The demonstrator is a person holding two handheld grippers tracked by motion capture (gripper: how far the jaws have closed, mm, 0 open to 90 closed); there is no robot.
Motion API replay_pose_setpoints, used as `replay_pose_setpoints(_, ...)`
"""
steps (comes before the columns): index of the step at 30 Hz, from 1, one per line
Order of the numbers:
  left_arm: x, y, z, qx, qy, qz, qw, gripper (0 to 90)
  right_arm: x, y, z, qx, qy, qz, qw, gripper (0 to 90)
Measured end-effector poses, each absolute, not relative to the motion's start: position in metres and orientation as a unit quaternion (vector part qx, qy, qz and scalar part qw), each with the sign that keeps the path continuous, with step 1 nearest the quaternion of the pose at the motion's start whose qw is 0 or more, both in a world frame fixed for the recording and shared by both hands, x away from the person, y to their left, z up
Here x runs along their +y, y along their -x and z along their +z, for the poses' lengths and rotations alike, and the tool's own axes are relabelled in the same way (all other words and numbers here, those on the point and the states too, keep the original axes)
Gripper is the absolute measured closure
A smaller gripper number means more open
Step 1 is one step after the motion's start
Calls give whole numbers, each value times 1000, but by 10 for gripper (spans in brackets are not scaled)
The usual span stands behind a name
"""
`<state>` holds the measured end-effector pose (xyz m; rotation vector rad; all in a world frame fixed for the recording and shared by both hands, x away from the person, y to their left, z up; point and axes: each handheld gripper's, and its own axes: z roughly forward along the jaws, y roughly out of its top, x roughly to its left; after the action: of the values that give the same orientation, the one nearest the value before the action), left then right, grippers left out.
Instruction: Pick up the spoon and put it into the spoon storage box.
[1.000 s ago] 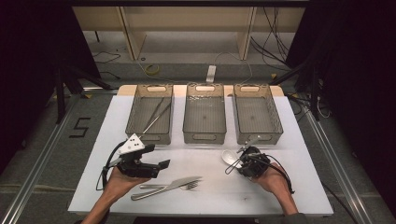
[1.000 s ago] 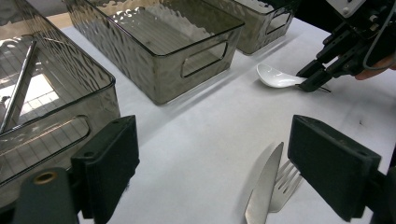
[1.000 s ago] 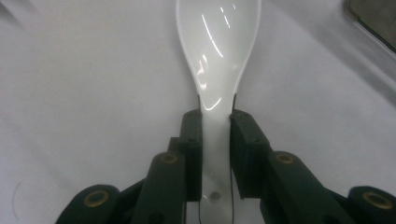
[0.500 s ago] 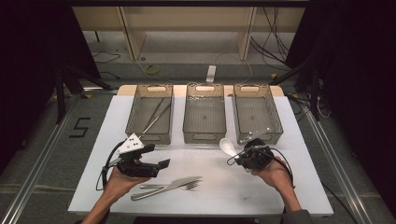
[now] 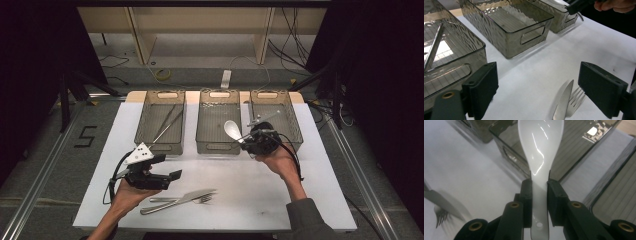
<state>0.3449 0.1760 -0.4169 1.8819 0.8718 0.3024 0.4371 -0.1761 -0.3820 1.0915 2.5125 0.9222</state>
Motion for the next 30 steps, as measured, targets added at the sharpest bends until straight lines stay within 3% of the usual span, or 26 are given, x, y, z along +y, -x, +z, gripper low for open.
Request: replay_pose_setpoints(30, 177, -345, -417, 362, -772, 127, 507, 156, -126, -511, -374, 843, -411, 324, 124, 765)
